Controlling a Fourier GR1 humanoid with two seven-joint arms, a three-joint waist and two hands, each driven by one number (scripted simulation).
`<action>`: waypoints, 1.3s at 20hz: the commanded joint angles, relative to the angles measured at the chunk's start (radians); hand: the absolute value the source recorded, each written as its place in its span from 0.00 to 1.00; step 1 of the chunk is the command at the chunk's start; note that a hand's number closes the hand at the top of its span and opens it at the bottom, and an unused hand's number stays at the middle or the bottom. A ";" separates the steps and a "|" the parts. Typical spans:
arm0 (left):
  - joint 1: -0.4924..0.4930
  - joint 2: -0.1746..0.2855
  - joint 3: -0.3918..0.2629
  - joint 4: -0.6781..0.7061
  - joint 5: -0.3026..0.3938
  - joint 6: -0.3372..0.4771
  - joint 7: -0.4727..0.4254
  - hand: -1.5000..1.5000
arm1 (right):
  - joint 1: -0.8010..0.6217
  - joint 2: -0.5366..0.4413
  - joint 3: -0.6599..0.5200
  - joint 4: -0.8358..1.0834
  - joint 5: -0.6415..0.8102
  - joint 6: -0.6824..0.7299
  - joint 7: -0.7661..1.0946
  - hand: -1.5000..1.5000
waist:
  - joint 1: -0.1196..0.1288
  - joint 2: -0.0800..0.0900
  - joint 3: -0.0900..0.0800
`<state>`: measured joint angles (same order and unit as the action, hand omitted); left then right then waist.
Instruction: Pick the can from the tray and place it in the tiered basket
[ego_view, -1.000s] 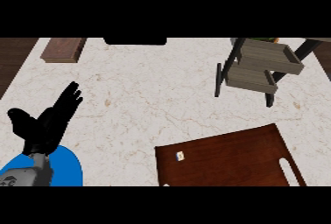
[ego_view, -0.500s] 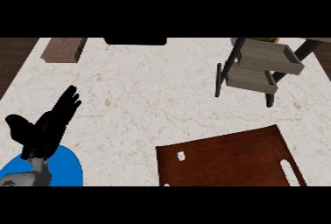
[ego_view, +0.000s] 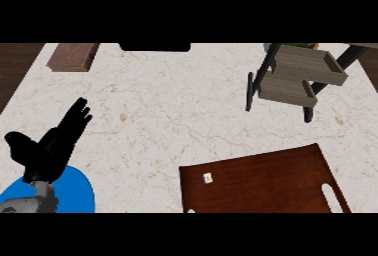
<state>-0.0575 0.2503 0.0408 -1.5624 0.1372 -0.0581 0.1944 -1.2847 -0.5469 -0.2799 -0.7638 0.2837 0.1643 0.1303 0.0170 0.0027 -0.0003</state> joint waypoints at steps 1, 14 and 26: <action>-0.018 -0.028 -0.021 -0.019 -0.023 0.033 0.021 0.50 | -0.017 -0.016 -0.116 0.069 -0.094 -0.020 0.009 0.00 | -0.001 0.002 0.001; -0.057 -0.012 0.005 -0.036 0.016 0.004 0.086 0.50 | -0.032 -0.343 -0.332 0.255 -0.196 -0.049 -0.007 0.00 | 0.004 0.009 0.002; -0.017 -0.029 -0.013 -0.060 -0.006 -0.002 0.044 0.50 | 0.034 -0.645 -0.408 0.456 -0.223 0.139 -0.118 0.00 | 0.025 0.016 0.004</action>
<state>-0.0848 0.2347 0.0401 -1.5947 0.1385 -0.0685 0.2339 -1.2810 -1.1196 -0.6694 -0.3559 0.0683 0.2438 0.0558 0.0380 0.0180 0.0030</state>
